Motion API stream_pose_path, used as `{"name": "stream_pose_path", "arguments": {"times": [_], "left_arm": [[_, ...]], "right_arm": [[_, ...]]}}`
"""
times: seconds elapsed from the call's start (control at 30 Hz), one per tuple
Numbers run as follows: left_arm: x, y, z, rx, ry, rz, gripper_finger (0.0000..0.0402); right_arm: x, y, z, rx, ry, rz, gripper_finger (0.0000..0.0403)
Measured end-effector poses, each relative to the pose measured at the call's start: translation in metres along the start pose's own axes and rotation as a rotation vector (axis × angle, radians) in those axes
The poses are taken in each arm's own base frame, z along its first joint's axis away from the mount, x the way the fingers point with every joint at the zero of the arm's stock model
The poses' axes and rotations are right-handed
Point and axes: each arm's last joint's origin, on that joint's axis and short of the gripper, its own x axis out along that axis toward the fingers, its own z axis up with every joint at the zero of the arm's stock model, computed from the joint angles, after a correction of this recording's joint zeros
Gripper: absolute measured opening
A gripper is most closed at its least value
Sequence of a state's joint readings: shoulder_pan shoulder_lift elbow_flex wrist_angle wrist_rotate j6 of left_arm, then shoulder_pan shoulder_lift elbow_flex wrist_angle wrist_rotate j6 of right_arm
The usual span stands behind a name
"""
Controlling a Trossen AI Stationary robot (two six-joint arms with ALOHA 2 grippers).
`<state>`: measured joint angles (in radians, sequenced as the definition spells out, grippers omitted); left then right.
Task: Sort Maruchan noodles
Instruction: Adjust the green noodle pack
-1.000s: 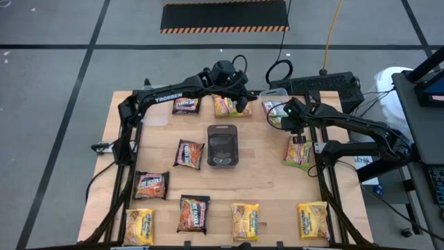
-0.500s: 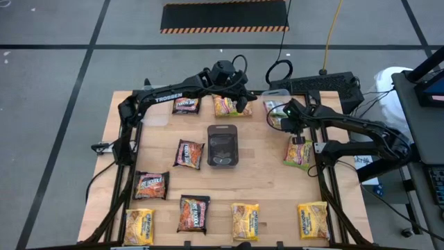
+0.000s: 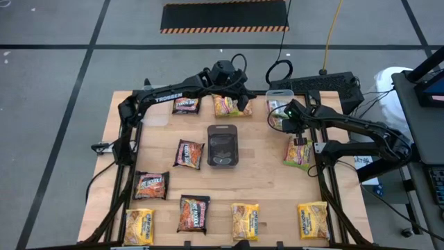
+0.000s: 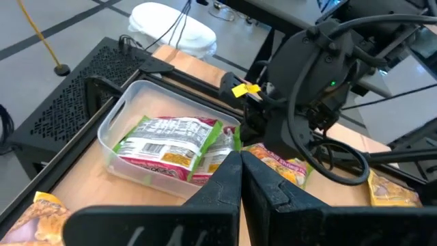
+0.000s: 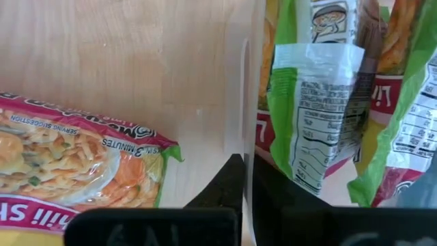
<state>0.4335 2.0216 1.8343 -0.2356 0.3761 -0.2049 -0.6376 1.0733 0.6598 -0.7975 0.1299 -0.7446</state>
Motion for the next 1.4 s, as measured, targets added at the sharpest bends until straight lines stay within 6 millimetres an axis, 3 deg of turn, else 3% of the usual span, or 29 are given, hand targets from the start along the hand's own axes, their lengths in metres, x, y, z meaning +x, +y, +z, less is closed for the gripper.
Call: {"name": "stream_pose_path", "arguments": {"times": [0.3,0.57,0.87,1.07,1.4], "left_arm": [[0.006,0.003,-0.003,-0.052,-0.009,0.016,0.0006],[0.035,0.019,-0.019,-0.145,0.006,-0.008,0.0006],[0.075,0.030,-0.004,-0.158,-0.012,-0.077,0.0005],[0.102,0.045,-0.010,-0.204,0.021,-0.072,0.0005],[0.115,0.059,-0.028,-0.294,0.055,-0.097,0.0005]], "right_arm": [[-0.002,0.002,-0.002,-0.024,0.008,0.007,0.0000],[-0.008,0.003,-0.005,-0.026,-0.009,-0.005,0.0000],[-0.008,0.004,-0.006,-0.028,0.000,0.002,0.0000],[-0.008,0.004,-0.006,-0.027,-0.001,0.001,0.0000],[-0.008,0.004,-0.006,-0.027,-0.005,-0.001,0.0000]]}}
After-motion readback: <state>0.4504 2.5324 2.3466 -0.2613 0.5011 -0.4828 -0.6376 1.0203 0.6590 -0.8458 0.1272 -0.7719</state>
